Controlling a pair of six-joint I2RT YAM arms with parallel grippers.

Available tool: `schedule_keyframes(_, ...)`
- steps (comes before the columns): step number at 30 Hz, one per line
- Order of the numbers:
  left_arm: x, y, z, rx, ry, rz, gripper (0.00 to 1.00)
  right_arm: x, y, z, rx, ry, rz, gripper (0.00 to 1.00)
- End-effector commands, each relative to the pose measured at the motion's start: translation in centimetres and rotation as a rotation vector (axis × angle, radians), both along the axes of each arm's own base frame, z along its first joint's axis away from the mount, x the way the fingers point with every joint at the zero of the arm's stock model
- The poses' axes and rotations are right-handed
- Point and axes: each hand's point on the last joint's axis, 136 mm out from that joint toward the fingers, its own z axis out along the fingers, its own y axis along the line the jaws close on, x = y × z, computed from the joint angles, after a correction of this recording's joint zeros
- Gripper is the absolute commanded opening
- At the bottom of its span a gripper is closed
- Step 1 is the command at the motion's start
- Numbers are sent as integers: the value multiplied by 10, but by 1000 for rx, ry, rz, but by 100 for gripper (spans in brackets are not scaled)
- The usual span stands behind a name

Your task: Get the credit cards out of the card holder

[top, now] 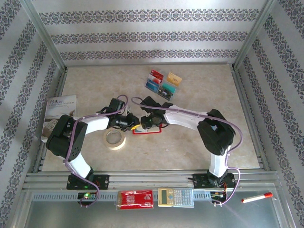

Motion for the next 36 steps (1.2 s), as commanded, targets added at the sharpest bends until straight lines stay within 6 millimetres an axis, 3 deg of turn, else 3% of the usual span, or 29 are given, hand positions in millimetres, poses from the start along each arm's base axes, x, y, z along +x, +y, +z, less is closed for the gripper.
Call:
schedule_keyframes(1, 2, -13, 9, -74, -29, -14, 21, 14, -16, 25, 31, -110, -88, 41)
schedule_keyframes(9, 9, -39, 27, -131, -87, -47, 39, 25, -59, 57, 142, -245, -280, 45)
schedule_keyframes(15, 20, -57, 24, -156, -100, -55, 51, 25, -78, 68, 207, -281, -352, 46)
schedule_keyframes(20, 26, -57, 5, -123, -57, -24, 58, 24, -83, 67, 219, -277, -366, 47)
schedule_keyframes(23, 27, -58, 5, -124, -59, -22, 60, 22, -83, 63, 226, -261, -366, 47)
schedule_keyframes(30, 29, -56, 35, -123, -127, -35, 62, 22, -81, 61, 229, -255, -359, 47)
schedule_keyframes(36, 31, -68, 53, -226, -145, -45, 62, 23, -81, 61, 226, -258, -361, 47)
